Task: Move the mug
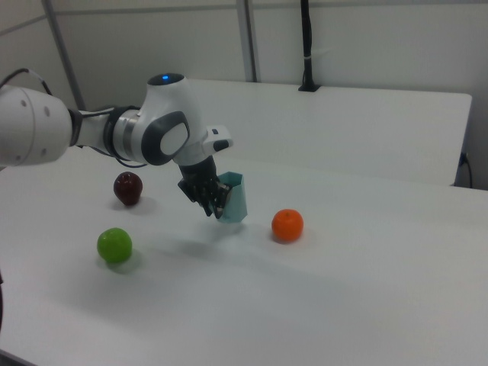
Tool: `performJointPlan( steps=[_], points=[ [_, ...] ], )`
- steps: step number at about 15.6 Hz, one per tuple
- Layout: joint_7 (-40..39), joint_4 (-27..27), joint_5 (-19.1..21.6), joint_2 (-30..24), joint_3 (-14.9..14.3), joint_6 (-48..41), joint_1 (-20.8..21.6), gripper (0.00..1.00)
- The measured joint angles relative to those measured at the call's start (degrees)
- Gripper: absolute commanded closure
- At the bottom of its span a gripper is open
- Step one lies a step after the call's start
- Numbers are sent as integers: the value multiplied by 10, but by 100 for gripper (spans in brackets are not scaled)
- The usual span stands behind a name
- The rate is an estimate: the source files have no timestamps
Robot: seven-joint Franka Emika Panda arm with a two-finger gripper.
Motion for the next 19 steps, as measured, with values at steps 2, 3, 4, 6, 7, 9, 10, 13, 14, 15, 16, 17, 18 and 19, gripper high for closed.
performJointPlan(
  steps=[2, 3, 4, 6, 7, 9, 10, 13, 14, 15, 16, 17, 18, 19],
  points=[
    [0, -26, 0, -34, -1, -8, -8, 93],
    [0, -43, 0, -54, -1, -10, -12, 93],
    [0, -63, 0, -74, -1, -12, -16, 93],
    [0, -105, 0, -111, -1, -15, -20, 93],
    [0, -127, 0, -127, -1, -16, -20, 93],
    [0, -174, 0, -156, 1, -16, -19, 93],
    [0, -195, 0, -169, 2, -16, -19, 93],
    [0, -244, 0, -194, 15, -16, -18, 92],
    [0, -253, 0, -196, 20, -16, -18, 91],
    [1, -260, 0, -198, 22, -16, -18, 88],
    [1, -263, 0, -198, 23, -16, -18, 82],
    [1, -265, 0, -198, 23, -16, -18, 75],
    [2, -266, 0, -198, 23, -16, -18, 68],
    [5, -266, 0, -198, 23, -16, -18, 64]
  ],
)
